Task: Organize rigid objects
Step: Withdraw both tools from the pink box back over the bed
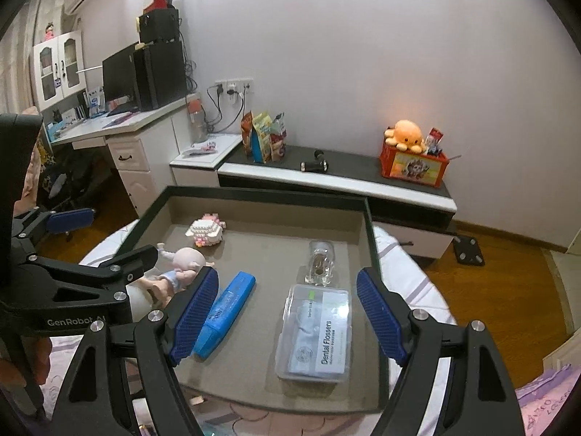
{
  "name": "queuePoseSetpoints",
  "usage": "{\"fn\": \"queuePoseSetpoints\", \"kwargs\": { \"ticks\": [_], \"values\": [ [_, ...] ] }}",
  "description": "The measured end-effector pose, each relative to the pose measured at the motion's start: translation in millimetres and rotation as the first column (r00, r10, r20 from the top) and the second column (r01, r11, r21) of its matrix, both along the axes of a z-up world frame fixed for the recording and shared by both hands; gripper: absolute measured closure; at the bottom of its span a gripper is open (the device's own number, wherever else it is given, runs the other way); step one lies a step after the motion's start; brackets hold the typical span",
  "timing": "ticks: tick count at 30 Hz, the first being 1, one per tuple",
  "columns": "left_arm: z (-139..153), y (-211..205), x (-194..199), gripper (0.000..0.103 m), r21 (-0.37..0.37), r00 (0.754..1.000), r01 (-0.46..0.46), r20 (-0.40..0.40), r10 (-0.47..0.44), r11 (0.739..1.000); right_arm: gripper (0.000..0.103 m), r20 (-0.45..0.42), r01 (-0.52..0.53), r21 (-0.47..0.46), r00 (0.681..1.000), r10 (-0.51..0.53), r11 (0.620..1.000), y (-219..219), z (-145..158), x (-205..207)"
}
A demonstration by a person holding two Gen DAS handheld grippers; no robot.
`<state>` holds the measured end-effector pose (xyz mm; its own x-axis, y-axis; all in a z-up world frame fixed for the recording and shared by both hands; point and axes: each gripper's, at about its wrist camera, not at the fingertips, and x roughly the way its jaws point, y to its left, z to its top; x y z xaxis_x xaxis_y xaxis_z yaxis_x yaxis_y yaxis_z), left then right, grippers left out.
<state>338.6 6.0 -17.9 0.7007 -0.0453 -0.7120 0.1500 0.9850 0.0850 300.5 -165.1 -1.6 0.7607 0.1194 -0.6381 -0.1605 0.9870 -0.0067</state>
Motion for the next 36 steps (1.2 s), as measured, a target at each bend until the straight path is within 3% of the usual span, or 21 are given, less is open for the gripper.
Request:
{"fn": "queuePoseSetpoints", "kwargs": {
  "ticks": [6, 15, 21, 26, 36],
  "values": [
    [39, 3, -60, 0.001, -0.004, 0.996, 0.007, 0.085, -0.006, 1.0, 0.023, 0.079, -0.004, -0.005, 0.997, 0.004, 1.0, 1, 38, -49],
    [80, 19, -176, 0.0, -0.027, 0.979, 0.033, 0.201, -0.027, 0.999, 0.023, 0.183, 0.011, -0.021, 0.983, -0.007, 1.0, -1, 83, -160],
    [74, 27, -245, 0.0, -0.02, 0.967, -0.003, 0.256, 0.008, 1.0, 0.022, 0.225, 0.037, -0.008, 0.974, -0.034, 0.999, -6, 85, -227],
    [53, 37, -288, 0.0, -0.036, 0.968, -0.036, 0.246, 0.044, 0.999, 0.022, 0.217, 0.046, -0.013, 0.975, -0.042, 0.999, -5, 69, -264],
    [36, 33, -319, 0.0, -0.058, 0.97, -0.039, 0.237, 0.052, 0.998, 0.022, 0.186, 0.017, 0.006, 0.982, -0.018, 1.0, 2, 44, -307]
  ]
}}
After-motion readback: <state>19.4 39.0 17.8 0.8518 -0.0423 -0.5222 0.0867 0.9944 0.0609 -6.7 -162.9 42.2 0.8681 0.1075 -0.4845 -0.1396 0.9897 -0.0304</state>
